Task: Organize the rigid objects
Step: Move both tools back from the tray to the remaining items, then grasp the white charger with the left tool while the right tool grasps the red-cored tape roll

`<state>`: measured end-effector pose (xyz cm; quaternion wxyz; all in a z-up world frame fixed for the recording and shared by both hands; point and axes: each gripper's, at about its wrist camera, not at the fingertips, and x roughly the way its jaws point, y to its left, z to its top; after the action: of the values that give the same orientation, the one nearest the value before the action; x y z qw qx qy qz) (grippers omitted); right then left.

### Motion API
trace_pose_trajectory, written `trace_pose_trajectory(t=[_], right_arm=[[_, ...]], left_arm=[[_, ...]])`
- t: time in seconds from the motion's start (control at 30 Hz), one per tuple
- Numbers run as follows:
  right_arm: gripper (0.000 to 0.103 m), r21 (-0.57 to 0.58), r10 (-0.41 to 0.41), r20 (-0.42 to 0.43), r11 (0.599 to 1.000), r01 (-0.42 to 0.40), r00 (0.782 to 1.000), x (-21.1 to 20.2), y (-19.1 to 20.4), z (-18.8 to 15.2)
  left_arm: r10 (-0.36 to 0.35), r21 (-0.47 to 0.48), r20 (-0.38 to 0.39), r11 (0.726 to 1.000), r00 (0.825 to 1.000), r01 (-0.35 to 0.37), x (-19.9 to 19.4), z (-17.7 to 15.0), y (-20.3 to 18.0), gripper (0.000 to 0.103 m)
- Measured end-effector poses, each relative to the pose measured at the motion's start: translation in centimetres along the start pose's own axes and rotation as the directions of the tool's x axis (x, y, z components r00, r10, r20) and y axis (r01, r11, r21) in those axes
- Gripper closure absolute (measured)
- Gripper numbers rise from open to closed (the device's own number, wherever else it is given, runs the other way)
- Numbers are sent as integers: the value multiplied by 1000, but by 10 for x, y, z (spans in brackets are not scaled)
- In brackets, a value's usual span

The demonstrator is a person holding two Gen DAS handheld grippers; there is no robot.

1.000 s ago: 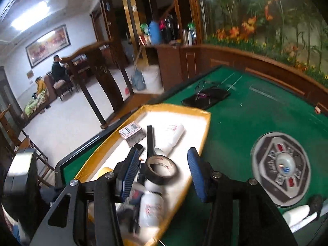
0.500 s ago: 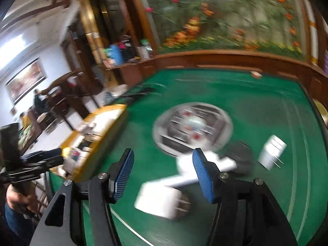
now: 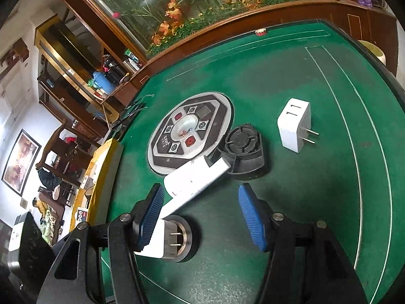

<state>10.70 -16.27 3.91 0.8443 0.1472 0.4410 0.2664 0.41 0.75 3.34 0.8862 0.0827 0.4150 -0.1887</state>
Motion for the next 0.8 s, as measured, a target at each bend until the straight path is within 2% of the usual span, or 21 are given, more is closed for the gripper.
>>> trace_pose_trajectory(t=[0.1,0.17,0.2,0.23,0.4,0.57,0.67,0.73,0.8], right_arm=[[43,2,13,-8,1000,-13,1000,-2,0,-1],[43,-5,13,-13,1000,-13,1000,-2,1,-2],[43,-7,13,-14,1000,-13,1000,-2,2,-2],[43,-10,14,-18,1000,-14,1000,-2,2,-3],[43,-20,6,-20,1000,-7,1000,-3,4,-2],[42,-57,21,-45,998,-23,999,2,12,-7],[39,-112,15,-65,993,-22,998,8,24,-13],[34,-173,3,-90,985,-19,996,14,36,-20],[33,-230,-19,-104,973,-6,994,19,47,-27]], left_arm=[[-9,12,-18,1000,1000,10,16,14,4,12],[-38,-5,-11,999,999,38,25,23,9,17],[-53,-15,-15,998,998,53,27,23,11,36],[-59,-31,-26,998,998,58,30,24,13,38],[-47,-67,-8,997,999,46,17,5,9,38],[-33,-176,-38,984,999,26,-1,-33,28,38],[-21,-244,-45,970,999,10,-13,-51,44,38],[11,-273,-52,962,999,-25,-17,-56,51,37],[29,-260,-69,965,997,-46,-16,-58,51,37]])
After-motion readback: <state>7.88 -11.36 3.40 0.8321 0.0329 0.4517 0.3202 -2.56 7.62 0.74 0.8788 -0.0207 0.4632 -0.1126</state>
